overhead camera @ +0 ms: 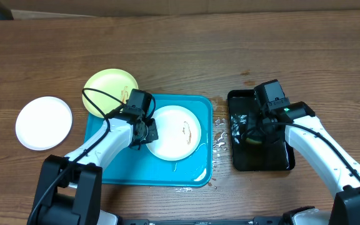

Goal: Clean dirty plates on tray and stack at the side
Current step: 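Lift the sponge with the right gripper and carry it onto the held white plate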

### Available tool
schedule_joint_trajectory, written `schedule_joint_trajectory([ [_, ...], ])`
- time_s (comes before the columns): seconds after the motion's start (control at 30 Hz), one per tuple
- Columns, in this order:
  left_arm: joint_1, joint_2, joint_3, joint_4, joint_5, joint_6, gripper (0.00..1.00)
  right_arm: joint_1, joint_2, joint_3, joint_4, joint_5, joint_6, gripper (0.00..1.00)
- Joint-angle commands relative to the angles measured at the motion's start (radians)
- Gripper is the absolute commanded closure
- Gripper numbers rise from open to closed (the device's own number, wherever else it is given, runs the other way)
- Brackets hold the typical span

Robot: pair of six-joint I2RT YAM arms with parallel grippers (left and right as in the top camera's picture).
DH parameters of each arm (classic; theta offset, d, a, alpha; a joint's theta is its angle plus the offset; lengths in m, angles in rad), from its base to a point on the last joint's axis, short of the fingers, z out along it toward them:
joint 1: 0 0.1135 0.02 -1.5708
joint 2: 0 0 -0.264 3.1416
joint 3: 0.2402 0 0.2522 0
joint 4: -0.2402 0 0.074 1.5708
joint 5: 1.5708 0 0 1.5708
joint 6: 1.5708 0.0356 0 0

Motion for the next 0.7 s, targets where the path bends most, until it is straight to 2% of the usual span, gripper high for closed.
schedule_joint_trajectory([
  [0.0,0.000,0.025,-0.003,-0.010,0.089,0.003,0.93,0.003,-0.011,-0.011,0.003,-0.045,-0.034,0.96],
  [0.1,0.000,0.025,-0.003,-0.010,0.157,-0.002,0.96,0.002,-0.011,-0.011,0.006,-0.031,-0.043,0.96],
  [0.17,0.000,0.025,-0.003,-0.011,0.210,-0.003,0.93,0.002,-0.011,-0.011,0.005,-0.031,-0.042,0.96],
  [0.3,0.001,0.025,-0.002,-0.010,0.252,0.006,0.65,0.002,-0.011,-0.011,0.001,-0.031,-0.042,0.96],
  [0.33,0.004,0.025,0.001,-0.003,0.239,0.017,0.62,0.002,-0.011,-0.011,0.000,-0.031,-0.042,0.96],
  [0.4,0.014,0.025,0.008,0.011,0.219,0.036,0.60,0.003,-0.011,-0.011,-0.002,-0.031,-0.042,0.96],
  [0.67,0.024,0.025,0.020,0.095,0.159,0.134,0.62,0.003,-0.011,-0.011,-0.005,-0.031,-0.042,0.96],
])
